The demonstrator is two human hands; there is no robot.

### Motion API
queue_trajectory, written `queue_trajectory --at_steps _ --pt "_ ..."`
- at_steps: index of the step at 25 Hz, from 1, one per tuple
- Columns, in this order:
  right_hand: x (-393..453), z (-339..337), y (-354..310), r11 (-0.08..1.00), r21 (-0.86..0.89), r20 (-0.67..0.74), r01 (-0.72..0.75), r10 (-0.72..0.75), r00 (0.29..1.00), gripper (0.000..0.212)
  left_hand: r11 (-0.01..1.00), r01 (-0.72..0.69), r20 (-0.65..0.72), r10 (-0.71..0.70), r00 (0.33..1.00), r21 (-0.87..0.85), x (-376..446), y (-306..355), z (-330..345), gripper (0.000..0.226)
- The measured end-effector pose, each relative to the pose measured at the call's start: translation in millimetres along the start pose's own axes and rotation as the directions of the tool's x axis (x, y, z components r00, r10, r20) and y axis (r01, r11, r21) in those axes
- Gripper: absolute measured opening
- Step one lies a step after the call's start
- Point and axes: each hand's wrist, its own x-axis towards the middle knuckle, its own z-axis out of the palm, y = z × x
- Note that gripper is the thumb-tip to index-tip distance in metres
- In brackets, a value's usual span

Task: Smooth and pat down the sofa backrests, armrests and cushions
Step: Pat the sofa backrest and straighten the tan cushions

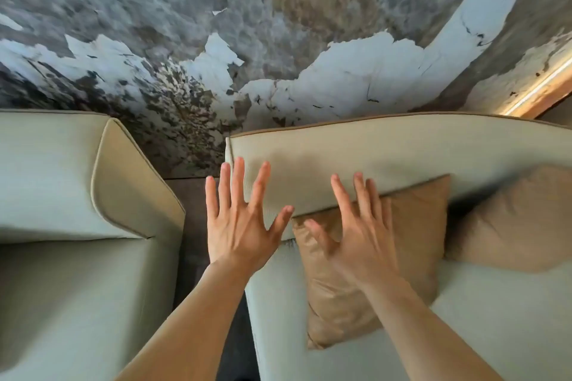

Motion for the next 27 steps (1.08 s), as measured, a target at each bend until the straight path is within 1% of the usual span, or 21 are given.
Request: queue_trajectory --at_steps 2,4,8,13,17,27 --pt "28 14 7 1.000 0.025 -0.078 -0.003 0.005 0.997 0.096 1.000 -0.024 -0.058 0.024 0.998 -0.003 23 0 18 0.081" --pt "55 26 19 1.000 -0.006 -0.134 -0.018 0.017 0.991 0.101 0.999 -0.042 -0.108 0.044 0.993 0.029 41 0 35 0.079" --pt "85 45 46 1.000 -0.017 -0.123 -0.011 0.009 0.992 0.114 0.997 -0.054 -0.222 0.067 0.973 0.061 47 -1 59 0.077" --pt "98 62 53 1.000 0.001 -0.183 0.025 -0.024 0.983 0.115 0.996 -0.055 -0.314 0.074 0.947 0.069 57 -3 71 0.077" --pt "120 64 52 0.999 0.012 -0.218 0.033 -0.029 0.975 0.112 0.994 -0.066 -0.346 0.094 0.934 0.090 84 -6 76 0.076" --pt "190 63 45 0.999 0.042 -0.213 -0.022 0.030 0.977 0.111 0.986 -0.122 -0.332 0.154 0.930 0.116 169 -15 82 0.077"
